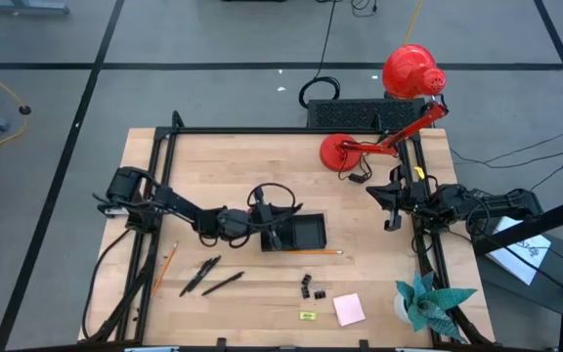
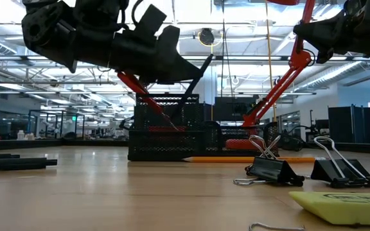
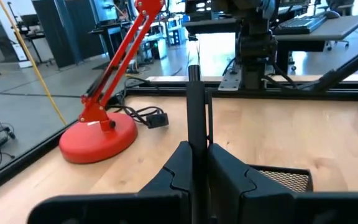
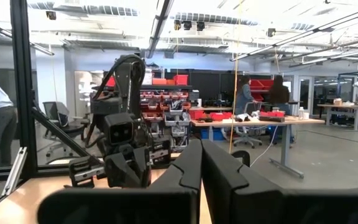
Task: Pick and place office supplies into organizer
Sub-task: Put the pen into the top left compartment of the desk organizer
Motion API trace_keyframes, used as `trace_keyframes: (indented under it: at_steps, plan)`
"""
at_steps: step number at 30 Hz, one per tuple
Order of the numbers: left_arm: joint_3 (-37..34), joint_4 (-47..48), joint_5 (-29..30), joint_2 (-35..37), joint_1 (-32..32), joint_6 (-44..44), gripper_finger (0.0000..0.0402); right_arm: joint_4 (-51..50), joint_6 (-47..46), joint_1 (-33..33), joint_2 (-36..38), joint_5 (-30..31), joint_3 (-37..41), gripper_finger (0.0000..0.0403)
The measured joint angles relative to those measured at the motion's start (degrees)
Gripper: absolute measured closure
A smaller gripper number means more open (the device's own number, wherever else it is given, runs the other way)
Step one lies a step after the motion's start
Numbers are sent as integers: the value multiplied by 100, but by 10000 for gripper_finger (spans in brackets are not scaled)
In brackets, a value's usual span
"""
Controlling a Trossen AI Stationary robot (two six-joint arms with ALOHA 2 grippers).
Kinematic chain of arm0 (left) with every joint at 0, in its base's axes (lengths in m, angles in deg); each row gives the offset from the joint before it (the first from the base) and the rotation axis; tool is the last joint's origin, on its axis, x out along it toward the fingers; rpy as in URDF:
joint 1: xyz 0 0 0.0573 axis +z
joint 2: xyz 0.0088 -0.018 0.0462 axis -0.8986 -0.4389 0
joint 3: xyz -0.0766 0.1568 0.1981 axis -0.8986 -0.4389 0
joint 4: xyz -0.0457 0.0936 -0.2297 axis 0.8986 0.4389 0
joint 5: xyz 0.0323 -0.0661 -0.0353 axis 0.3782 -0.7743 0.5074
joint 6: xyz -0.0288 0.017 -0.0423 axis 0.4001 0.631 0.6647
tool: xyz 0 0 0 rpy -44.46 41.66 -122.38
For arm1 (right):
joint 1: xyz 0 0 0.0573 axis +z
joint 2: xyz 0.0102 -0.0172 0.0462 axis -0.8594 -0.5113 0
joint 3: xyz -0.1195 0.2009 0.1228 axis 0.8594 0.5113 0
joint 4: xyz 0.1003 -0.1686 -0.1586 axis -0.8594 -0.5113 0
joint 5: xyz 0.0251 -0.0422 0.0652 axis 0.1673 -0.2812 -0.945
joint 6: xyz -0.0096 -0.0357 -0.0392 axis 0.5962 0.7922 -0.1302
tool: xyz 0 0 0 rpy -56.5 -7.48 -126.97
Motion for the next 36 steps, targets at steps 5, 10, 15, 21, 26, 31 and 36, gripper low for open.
trace_keyframes:
  at_steps: [5, 10, 15, 21, 26, 31, 36]
  plan:
    - [0, 50, -2, 0, -29, -3, 371, 1, 0, -1, 0, 1, -1, 399]
    - [0, 80, -296, 1, -16, 90, 365, 1, 1, -1, 0, 4, -1, 399]
    - [0, 83, -352, 2, -12, 137, 333, 3, 2, -1, 0, 7, -2, 399]
    - [0, 83, -461, 0, -10, 138, 317, 3, 3, 0, 0, 6, 0, 399]
    - [0, 85, -473, 0, -10, 125, 329, 5, 4, -1, 0, 7, -1, 399]
    - [0, 117, -606, 35, -10, 85, 328, 5, 4, -1, 0, 7, -1, 399]
    - [0, 157, -604, 258, -10, -121, 314, 5, 4, -1, 0, 7, -2, 399]
